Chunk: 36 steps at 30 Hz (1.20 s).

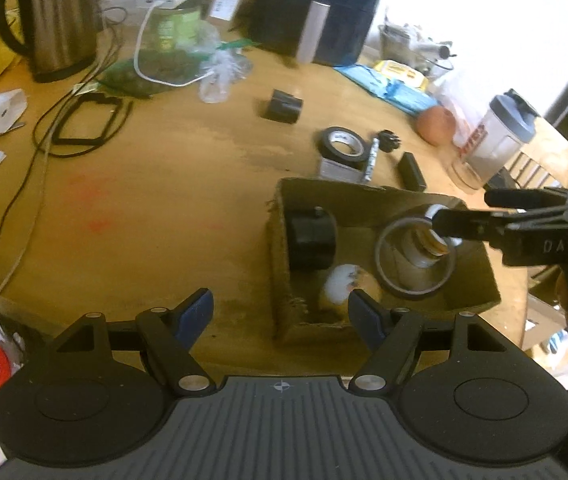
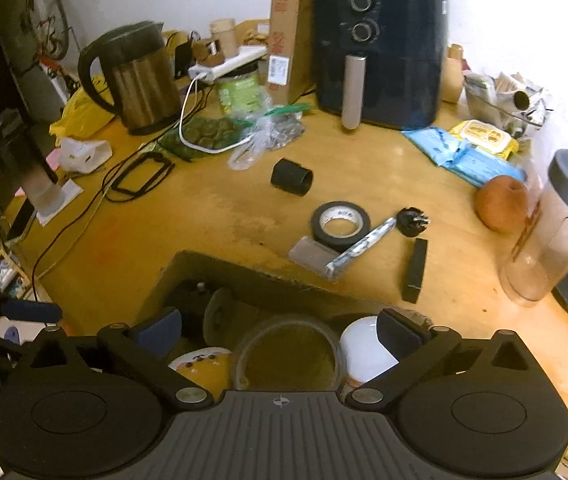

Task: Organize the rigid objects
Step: 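Lower the clear tape ring into the box and open the right tool, then reach the right tool to the black rectangular block and close on it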

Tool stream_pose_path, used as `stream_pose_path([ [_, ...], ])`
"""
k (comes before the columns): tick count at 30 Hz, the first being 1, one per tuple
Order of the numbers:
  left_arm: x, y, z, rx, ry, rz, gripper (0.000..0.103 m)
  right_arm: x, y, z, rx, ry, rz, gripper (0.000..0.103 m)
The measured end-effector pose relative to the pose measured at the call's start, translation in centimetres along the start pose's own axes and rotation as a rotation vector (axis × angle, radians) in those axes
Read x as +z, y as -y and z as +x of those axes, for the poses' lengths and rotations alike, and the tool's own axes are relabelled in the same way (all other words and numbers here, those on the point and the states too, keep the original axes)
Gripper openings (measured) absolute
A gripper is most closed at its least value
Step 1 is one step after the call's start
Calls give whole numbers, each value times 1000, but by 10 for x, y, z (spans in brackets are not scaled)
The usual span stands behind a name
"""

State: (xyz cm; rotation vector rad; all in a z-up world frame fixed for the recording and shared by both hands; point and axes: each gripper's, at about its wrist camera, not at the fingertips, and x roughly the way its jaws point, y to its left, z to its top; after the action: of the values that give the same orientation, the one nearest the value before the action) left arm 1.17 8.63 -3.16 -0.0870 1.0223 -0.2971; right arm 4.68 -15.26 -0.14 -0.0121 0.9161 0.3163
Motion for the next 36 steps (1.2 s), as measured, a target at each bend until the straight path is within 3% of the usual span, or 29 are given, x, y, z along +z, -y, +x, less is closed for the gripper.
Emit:
stream_pose_path([
  [13,-7,-2,1,-3,-15,5,74,-10,-9,5,-49,-40,-10,103],
  [36,15,35,12,-37,-11,83,74,-25,41,-5,-193,-29,95,103],
])
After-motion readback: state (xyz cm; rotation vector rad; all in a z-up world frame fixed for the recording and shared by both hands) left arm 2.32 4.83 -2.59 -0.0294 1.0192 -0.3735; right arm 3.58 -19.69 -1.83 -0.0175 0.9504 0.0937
